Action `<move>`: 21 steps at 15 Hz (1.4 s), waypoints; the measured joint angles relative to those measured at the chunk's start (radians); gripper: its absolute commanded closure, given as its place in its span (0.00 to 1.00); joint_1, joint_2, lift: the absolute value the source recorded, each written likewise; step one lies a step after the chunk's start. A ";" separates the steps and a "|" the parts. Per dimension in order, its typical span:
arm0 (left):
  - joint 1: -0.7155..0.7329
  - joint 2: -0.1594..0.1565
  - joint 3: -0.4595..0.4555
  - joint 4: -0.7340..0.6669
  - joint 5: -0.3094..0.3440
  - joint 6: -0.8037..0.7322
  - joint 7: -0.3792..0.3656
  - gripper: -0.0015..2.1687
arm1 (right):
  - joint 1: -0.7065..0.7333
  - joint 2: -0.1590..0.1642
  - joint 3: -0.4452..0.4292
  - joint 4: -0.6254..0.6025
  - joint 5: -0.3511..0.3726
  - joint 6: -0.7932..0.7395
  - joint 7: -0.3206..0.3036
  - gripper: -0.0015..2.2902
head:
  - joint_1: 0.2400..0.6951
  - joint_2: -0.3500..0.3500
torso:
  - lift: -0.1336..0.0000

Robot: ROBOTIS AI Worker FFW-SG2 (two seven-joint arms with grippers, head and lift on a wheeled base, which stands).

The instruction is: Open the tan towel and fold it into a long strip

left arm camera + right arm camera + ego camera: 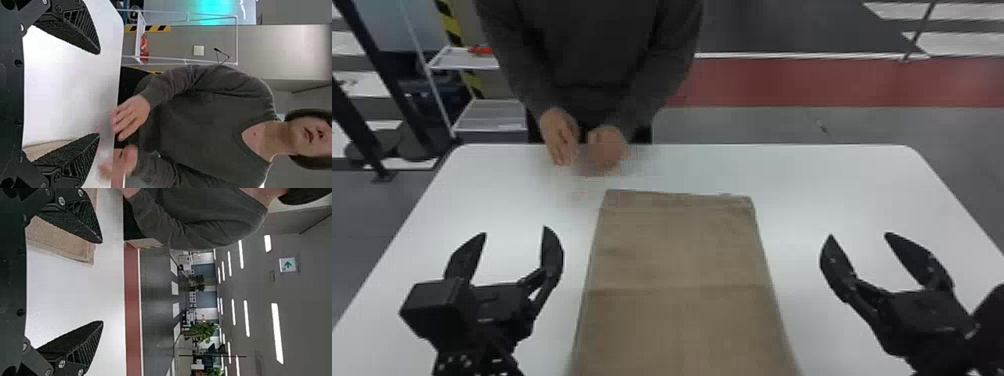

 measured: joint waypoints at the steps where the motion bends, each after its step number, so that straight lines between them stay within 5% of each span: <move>1: 0.000 0.000 0.000 0.001 0.000 0.000 0.000 0.07 | -0.001 0.000 0.000 0.001 0.000 0.000 0.000 0.07 | 1.00 0.51 | 0.07; 21: -0.005 0.000 -0.002 0.019 0.003 0.000 0.000 0.07 | -0.010 0.007 0.005 0.017 0.008 -0.003 0.002 0.07 | 1.00 0.51 | 0.07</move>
